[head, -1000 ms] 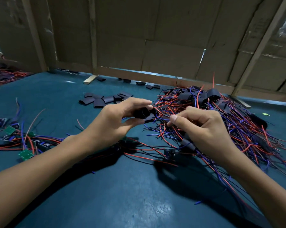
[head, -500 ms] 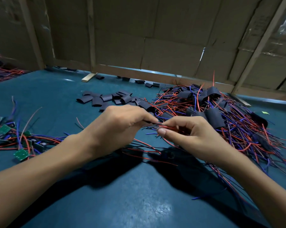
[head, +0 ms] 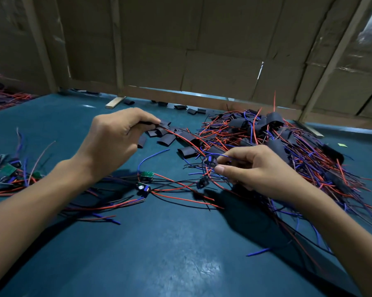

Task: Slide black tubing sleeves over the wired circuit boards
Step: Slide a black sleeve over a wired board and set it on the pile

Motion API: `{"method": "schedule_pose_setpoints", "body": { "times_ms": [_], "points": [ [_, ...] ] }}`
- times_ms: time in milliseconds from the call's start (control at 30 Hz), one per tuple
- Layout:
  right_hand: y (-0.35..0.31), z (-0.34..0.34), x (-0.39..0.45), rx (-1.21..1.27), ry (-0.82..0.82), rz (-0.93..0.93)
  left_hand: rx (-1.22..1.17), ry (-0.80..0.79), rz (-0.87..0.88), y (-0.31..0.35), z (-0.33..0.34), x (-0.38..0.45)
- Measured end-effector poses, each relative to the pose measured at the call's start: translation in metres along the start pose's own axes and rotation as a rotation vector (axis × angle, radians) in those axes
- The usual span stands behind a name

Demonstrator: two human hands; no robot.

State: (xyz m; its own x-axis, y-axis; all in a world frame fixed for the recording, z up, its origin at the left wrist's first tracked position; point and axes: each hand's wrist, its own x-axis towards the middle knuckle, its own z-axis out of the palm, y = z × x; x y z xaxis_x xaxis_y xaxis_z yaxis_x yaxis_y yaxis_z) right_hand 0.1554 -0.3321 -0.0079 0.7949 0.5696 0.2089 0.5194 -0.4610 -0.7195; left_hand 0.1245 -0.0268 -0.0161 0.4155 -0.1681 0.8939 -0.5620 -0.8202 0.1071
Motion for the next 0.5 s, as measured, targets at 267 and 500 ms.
{"method": "schedule_pose_setpoints", "body": {
  "times_ms": [267, 500],
  "points": [
    [-0.002, -0.001, -0.005, -0.025, -0.023, -0.045, 0.07, 0.204, 0.009, -0.001, -0.012, 0.008],
    [-0.017, 0.025, -0.003, 0.285, 0.167, -0.207, 0.019, 0.103, 0.345, 0.028, -0.001, 0.01]
  ]
}}
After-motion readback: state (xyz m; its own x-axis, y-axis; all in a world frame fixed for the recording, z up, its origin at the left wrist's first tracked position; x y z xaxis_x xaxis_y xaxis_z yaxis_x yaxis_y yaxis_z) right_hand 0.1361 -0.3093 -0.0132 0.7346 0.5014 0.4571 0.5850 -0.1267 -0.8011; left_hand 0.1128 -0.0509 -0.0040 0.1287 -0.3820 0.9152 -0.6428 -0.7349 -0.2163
